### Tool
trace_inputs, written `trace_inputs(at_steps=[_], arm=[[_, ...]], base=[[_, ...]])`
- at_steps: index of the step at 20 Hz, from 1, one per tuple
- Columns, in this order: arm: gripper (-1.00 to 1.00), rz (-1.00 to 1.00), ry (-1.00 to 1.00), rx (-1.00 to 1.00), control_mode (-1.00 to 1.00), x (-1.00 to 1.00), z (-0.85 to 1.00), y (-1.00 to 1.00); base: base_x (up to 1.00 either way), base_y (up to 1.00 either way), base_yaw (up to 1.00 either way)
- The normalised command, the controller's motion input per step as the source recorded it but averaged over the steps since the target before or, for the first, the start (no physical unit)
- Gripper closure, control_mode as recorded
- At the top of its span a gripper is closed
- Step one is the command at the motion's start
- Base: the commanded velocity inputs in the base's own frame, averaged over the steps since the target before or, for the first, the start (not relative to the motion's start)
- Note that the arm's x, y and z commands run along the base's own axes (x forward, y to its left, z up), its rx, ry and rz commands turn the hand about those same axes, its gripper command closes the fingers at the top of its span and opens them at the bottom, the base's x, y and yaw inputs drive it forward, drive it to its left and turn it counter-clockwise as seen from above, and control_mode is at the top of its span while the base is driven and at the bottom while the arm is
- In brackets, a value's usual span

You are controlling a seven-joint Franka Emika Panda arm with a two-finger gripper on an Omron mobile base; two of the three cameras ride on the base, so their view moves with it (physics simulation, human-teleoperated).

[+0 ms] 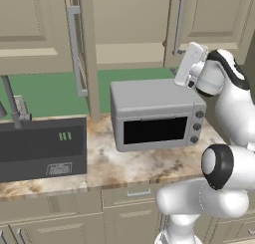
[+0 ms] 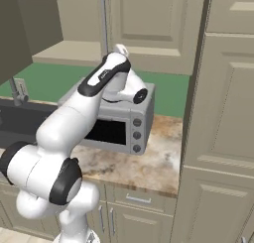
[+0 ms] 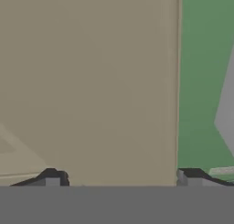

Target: Pick the avocado and bread from the counter and place them on the plate. Then pick the jam from the cabinet and place it next to the plate. Lastly close the cabinet door.

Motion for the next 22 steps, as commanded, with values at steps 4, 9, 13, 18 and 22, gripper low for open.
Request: trace_inputs(at_steps=[4,9,13,18,22], arm=[[-1.00,-0.12,0.12,-0.07,-1.00,0.51,0.60,0.16],[-1.00,-0.13,0.17,-0.09,-1.00,0.41,0.50,0.15],[-1.00,-0.12,0.17,-0.04,-1.00,0.02,0.59,0.01],[-1.00,-0.08,0.08,0.00,-1.00,-0.19,0.60,0.00],[-1.00,-0.05,0.00,-0.01,-1.00,-0.61,0.43,0.00]], base=[[0.00,0.00,0.00],[0.00,0.00,0.00],[0.00,0.00,0.00],[0.00,0.00,0.00],[0.00,0.00,0.00]])
